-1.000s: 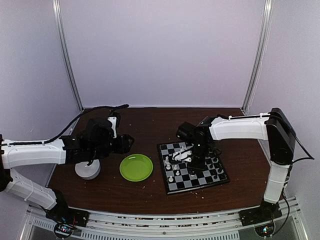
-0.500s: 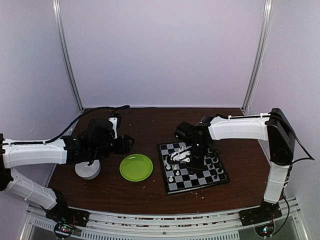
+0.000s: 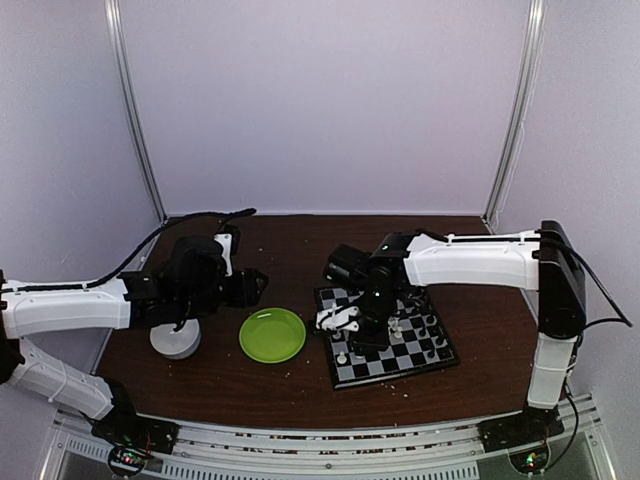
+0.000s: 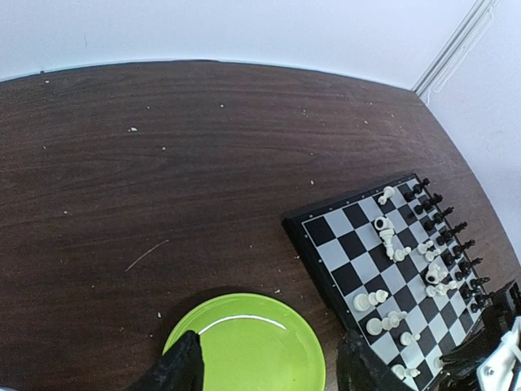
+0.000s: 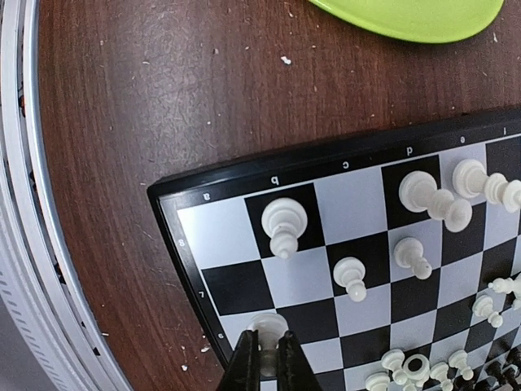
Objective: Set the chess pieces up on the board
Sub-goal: Place the pawn at g2.
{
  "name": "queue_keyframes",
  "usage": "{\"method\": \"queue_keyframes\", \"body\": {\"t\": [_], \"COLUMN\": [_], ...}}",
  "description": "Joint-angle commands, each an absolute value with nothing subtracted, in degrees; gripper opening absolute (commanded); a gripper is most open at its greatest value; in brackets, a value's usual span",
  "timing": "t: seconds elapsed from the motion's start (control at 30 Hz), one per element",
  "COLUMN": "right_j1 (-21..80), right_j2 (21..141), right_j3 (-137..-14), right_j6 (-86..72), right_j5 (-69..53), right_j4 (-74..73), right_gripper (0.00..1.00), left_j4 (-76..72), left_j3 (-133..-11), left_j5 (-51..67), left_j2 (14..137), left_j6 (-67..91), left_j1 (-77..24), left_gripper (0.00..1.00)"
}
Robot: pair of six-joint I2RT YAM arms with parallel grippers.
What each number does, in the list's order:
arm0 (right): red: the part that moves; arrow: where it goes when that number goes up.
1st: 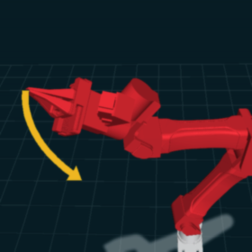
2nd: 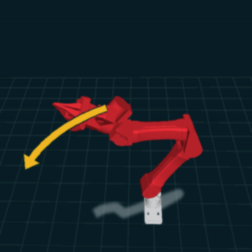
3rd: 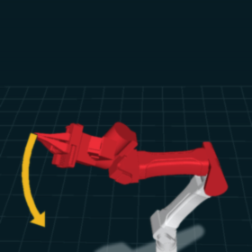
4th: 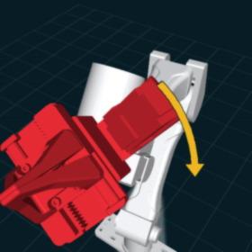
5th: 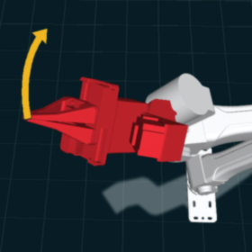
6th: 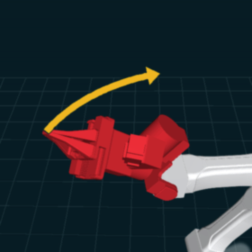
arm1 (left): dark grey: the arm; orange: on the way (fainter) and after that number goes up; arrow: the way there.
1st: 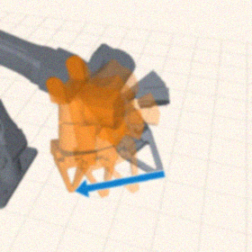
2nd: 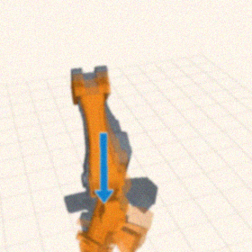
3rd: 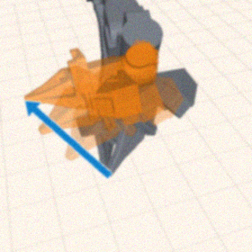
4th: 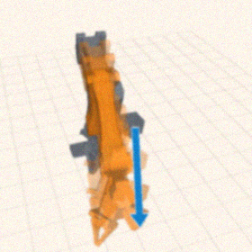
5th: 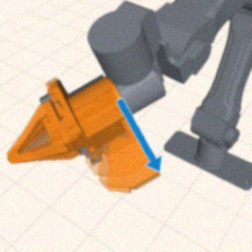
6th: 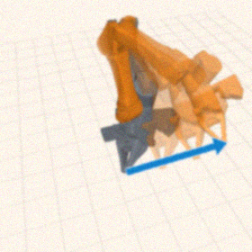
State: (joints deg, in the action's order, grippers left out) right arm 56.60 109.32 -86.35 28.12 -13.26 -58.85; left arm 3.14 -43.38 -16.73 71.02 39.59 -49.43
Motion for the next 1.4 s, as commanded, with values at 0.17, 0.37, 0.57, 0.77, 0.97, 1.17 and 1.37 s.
{"method": "queue_keyframes", "body": {"t": [0.17,0.37,0.57,0.77,0.97,1.17,1.37], "right_j1": [57.48,57.51,57.49,57.45,57.31,57.22,57.07], "right_j2": [112.83,114.33,116.20,116.83,116.56,116.80,117.26], "right_j3": [-88.33,-89.33,-90.35,-90.11,-89.31,-89.09,-89.30], "right_j6": [27.95,27.71,27.86,27.86,27.70,27.47,27.33], "right_j5": [-12.18,-12.21,-11.84,-11.26,-10.02,-9.12,-8.36], "right_j4": [-59.95,-59.57,-59.65,-59.39,-58.67,-58.10,-57.92], "right_gripper": [0.05,0.05,0.06,0.06,0.06,0.07,0.08], "left_j4": [1.71,1.67,1.89,2.62,2.62,2.72,3.05], "left_j3": [-42.64,-42.80,-42.80,-43.23,-43.48,-43.35,-43.24], "left_j5": [-17.05,-16.96,-16.78,-16.92,-16.70,-16.57,-16.66], "left_j2": [69.69,70.04,70.44,70.27,70.64,70.43,69.90], "left_j6": [40.27,40.19,40.34,40.08,40.00,40.21,40.34], "left_j1": [-48.96,-48.96,-48.97,-48.96,-49.04,-49.05,-49.09], "left_gripper": [0.57,0.57,0.57,0.57,0.57,0.56,0.57]}}
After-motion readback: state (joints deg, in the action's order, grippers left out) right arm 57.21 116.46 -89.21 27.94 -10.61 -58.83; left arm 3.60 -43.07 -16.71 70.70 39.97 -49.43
